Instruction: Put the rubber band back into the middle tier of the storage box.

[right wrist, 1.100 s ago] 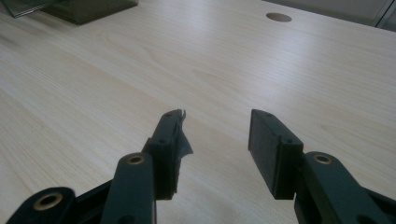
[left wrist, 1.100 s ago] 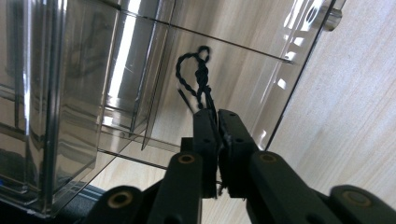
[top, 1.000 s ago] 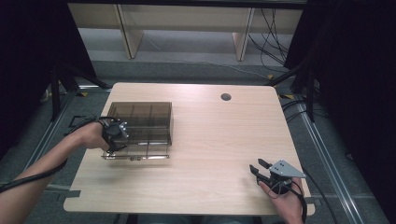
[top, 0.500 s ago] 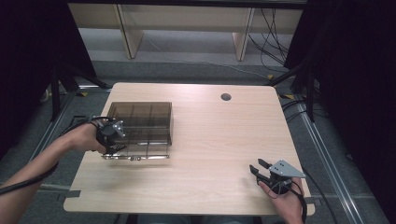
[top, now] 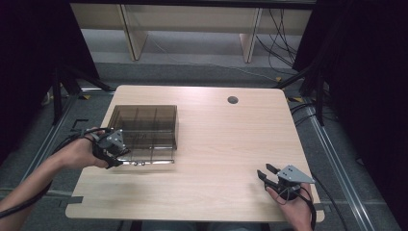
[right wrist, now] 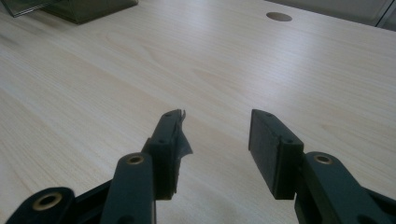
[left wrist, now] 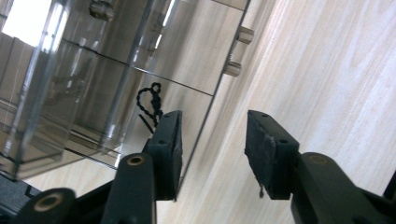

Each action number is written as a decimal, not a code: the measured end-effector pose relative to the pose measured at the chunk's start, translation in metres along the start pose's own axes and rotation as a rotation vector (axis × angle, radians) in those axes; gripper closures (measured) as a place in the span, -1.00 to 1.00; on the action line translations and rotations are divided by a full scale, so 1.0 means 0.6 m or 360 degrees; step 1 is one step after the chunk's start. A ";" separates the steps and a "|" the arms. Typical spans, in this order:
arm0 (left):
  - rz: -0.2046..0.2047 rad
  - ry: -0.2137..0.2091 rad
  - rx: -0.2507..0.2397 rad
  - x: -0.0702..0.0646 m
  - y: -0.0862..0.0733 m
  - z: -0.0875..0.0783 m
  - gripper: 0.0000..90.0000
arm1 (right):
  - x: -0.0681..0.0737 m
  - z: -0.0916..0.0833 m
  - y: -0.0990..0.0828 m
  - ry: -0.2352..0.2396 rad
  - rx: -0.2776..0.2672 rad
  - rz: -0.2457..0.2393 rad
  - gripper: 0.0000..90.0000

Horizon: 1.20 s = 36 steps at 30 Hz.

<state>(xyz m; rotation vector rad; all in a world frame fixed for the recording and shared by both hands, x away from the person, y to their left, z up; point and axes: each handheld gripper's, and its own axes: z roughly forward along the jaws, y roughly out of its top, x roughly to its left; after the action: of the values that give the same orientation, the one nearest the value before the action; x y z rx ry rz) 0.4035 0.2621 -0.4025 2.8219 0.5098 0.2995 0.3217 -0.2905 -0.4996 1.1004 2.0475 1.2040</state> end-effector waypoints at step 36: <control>-0.0517 0.0293 -0.0802 -0.110 -0.064 0.017 0.09 | -0.001 -0.002 0.000 -0.0012 -0.0024 -0.0011 0.23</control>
<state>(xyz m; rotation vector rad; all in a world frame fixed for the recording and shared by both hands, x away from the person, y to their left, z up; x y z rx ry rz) 0.3336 0.2705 -0.4331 2.1980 0.7923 0.5370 0.3213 -0.2911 -0.4989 1.0882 2.0317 1.2086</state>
